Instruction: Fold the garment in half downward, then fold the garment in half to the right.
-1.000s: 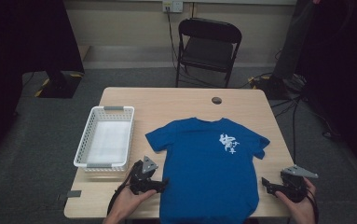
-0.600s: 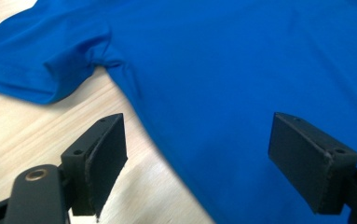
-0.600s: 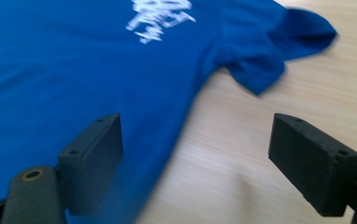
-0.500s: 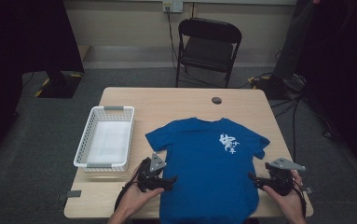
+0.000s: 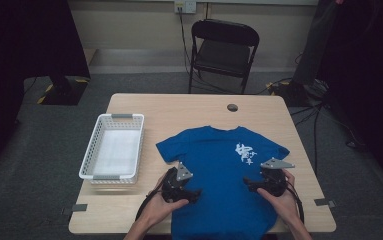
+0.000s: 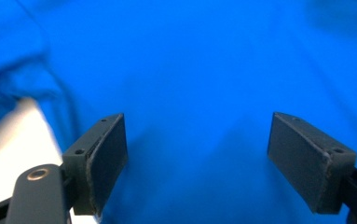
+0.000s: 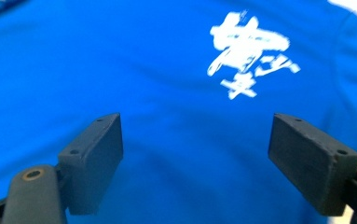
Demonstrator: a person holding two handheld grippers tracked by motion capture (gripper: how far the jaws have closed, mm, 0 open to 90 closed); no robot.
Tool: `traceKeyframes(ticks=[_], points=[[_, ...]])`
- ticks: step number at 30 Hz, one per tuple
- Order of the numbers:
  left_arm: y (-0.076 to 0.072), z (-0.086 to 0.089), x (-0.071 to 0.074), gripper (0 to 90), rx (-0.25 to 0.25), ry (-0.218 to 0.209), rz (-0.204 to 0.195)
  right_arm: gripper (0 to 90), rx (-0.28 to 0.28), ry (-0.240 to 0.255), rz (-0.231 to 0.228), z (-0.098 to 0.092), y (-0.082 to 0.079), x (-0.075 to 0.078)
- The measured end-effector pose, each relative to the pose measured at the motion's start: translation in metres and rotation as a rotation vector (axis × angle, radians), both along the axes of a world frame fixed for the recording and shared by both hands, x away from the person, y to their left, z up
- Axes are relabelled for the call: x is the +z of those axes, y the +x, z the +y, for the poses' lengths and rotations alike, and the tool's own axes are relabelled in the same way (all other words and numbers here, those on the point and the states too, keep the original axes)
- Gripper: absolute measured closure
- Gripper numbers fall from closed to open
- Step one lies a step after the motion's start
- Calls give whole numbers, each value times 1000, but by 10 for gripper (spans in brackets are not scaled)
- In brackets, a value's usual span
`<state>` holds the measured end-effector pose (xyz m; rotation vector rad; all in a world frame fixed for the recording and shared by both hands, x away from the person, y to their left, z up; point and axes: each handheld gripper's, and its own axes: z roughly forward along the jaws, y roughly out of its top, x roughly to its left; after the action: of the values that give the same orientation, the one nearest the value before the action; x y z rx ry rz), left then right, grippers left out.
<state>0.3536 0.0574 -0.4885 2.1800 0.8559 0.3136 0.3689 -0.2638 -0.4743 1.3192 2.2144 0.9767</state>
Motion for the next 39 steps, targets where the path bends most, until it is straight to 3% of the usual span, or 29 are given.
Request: traceKeyframes(ticks=[4, 7, 24, 28, 33, 39], points=[[-2, -2, -2, 178, 14, -4, -20, 153, -6, -40, 43, 3, 3, -12], [-3, -2, -3, 174, 18, -11, -28, 152, 3, -45, 48, 3, 3, -12], [-8, -1, -2, 176, -13, -7, -23, 148, 29, -38, 44, -2, -8, -12], [-14, -4, -2, 176, -18, -6, -20, 148, 27, -39, 44, -3, -12, -12], [-25, -10, 0, 197, -58, -1, -15, 148, 46, -40, 46, -5, -19, -11], [-32, -12, 1, 197, -50, 5, -12, 148, 58, -38, 43, -9, -26, -11]])
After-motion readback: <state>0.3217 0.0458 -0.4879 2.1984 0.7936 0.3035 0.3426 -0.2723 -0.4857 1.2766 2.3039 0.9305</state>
